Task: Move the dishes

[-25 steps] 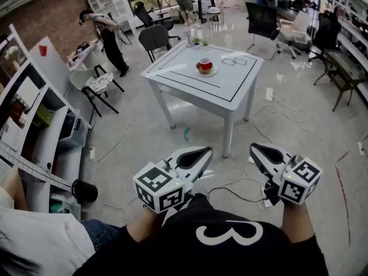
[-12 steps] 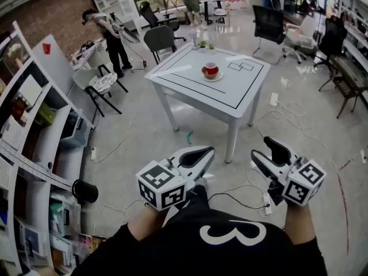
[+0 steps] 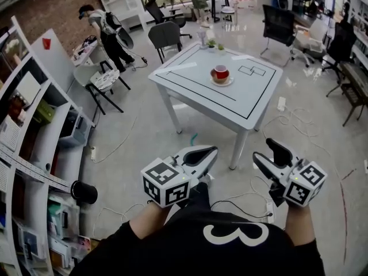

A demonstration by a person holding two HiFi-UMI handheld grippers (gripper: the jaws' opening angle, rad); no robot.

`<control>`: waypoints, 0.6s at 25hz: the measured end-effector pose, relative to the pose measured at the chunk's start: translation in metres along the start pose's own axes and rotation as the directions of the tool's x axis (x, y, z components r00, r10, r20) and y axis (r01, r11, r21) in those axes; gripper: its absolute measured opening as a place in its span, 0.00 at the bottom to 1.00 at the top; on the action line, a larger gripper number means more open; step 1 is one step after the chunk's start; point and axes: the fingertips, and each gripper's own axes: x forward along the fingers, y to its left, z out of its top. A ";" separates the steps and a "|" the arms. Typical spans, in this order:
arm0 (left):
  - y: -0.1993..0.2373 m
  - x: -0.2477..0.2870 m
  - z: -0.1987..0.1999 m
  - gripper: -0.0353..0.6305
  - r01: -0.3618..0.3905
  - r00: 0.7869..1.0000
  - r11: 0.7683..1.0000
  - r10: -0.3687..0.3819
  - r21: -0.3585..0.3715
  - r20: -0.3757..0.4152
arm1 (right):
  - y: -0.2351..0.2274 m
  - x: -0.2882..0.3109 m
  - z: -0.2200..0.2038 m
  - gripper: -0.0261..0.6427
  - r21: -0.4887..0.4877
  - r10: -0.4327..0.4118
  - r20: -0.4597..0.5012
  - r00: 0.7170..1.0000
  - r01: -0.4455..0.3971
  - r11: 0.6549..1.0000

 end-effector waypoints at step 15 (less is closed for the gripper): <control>0.247 0.087 0.040 0.06 0.053 0.997 0.995 -0.058 -0.084 -0.050 | -0.145 0.192 0.029 0.44 0.120 -0.141 -0.058 0.988 0.147 0.982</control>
